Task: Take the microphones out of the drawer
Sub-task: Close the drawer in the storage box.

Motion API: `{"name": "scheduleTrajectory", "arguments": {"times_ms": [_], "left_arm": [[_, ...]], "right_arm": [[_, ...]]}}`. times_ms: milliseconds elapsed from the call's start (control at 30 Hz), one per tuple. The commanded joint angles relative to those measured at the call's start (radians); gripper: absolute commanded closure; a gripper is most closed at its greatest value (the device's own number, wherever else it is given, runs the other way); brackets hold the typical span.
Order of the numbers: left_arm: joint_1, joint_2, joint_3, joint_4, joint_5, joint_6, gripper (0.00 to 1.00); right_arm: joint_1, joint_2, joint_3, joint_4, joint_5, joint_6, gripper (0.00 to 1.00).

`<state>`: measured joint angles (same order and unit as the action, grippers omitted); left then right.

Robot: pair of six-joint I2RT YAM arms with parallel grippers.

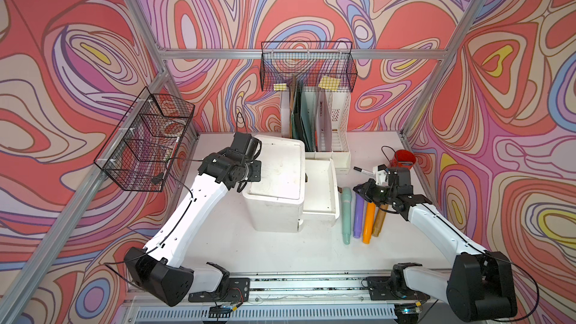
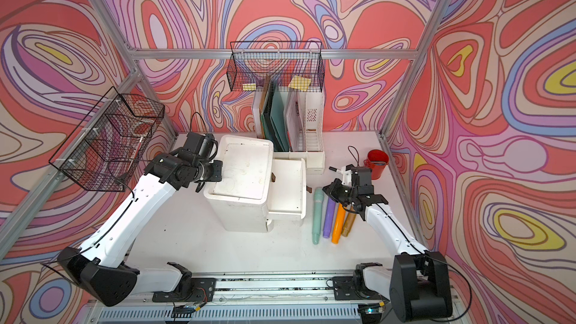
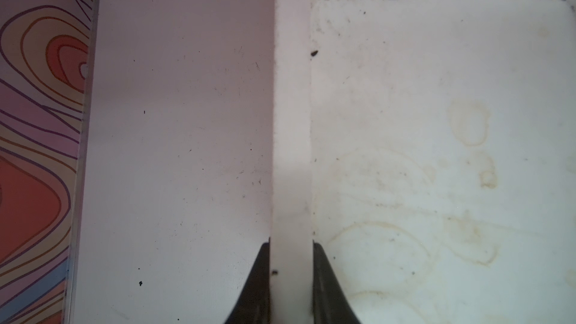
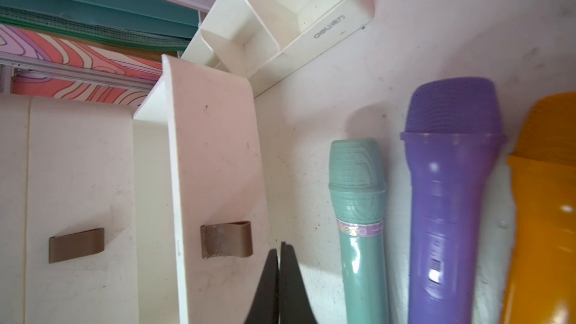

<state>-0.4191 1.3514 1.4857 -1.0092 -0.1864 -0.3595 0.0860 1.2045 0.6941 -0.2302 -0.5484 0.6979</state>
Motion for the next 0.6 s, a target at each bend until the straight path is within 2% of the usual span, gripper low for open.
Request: {"name": "scheduleTrajectory", "arguments": {"times_ms": [0,200,567], "left_arm": [[-0.004,0.017,0.011,0.001,-0.013,0.013,1.0],[-0.006,0.012,0.011,0.0,-0.012,0.009,1.0],[-0.006,0.012,0.008,0.003,-0.007,0.009,1.0]], "right_arm": [[0.042,0.017,0.001,0.129,-0.027,0.041,1.0],[0.104,0.09,0.033,0.166,-0.023,0.051,1.0],[0.2,0.138,0.056,0.232,-0.015,0.075,1.0]]}}
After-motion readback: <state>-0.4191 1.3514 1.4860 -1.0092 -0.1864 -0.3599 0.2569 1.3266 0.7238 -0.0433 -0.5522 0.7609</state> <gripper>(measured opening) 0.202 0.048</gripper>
